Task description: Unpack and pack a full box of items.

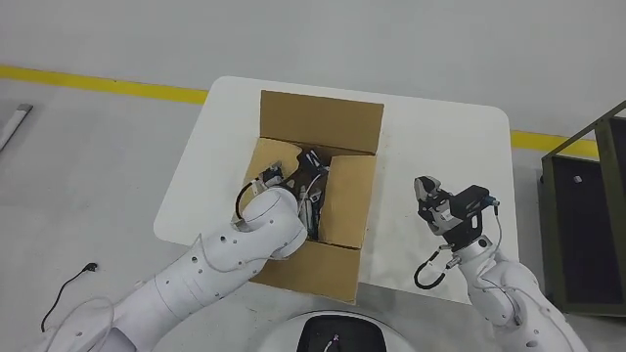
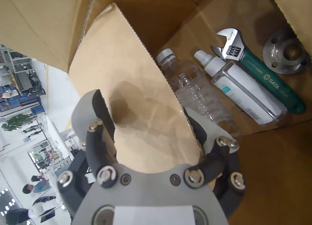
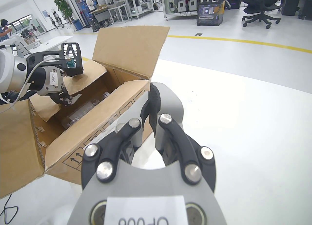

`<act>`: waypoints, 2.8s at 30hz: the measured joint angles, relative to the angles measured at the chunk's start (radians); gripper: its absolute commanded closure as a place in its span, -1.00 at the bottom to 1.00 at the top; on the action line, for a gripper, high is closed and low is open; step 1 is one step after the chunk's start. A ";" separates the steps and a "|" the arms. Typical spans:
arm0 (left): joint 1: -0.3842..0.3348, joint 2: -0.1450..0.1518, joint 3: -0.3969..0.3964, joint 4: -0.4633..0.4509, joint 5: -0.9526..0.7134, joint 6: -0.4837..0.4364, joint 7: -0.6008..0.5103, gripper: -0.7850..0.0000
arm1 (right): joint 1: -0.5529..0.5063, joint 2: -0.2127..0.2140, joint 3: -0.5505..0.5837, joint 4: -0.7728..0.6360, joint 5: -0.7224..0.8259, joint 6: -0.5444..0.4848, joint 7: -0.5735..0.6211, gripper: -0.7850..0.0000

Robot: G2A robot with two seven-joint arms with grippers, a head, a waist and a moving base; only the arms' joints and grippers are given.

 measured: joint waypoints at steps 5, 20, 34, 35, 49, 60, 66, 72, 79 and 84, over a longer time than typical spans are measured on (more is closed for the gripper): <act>0.024 -0.002 -0.031 -0.014 0.055 -0.006 -0.004 1.00 | -0.002 -0.004 0.004 -0.005 -0.003 -0.001 0.001 1.00; 0.130 0.009 -0.243 -0.182 -0.013 -0.012 0.033 1.00 | -0.015 -0.014 0.019 -0.024 0.007 -0.002 -0.003 1.00; 0.224 0.013 -0.473 -0.355 -0.256 0.038 0.055 1.00 | 0.014 -0.027 0.022 -0.020 0.130 -0.049 0.047 1.00; 0.229 0.012 -0.490 -0.358 -0.291 0.047 0.060 1.00 | 0.016 -0.028 0.018 -0.018 0.145 -0.058 0.056 1.00; 0.266 0.021 -0.617 -0.324 -0.343 0.011 0.085 -1.00 | 0.048 -0.039 -0.053 0.036 0.111 -0.069 0.169 1.00; 0.309 0.035 -0.626 -0.227 -0.035 -0.016 0.064 -1.00 | 0.050 -0.045 -0.049 0.039 0.106 -0.062 0.168 1.00; 0.326 0.028 -0.608 -0.176 -0.004 -0.027 0.073 -1.00 | 0.049 -0.047 -0.046 0.040 0.106 -0.061 0.172 1.00; 0.332 0.018 -0.588 -0.152 0.009 -0.023 0.082 -1.00 | 0.049 -0.052 -0.031 0.025 0.135 -0.049 0.130 1.00; 0.335 0.017 -0.651 -0.222 -0.012 -0.011 0.089 -1.00 | 0.015 -0.055 0.074 -0.007 0.150 0.073 -0.006 1.00; 0.350 0.020 -0.704 -0.304 -0.026 -0.018 0.099 -1.00 | 0.007 -0.056 0.085 0.054 0.116 0.112 0.048 1.00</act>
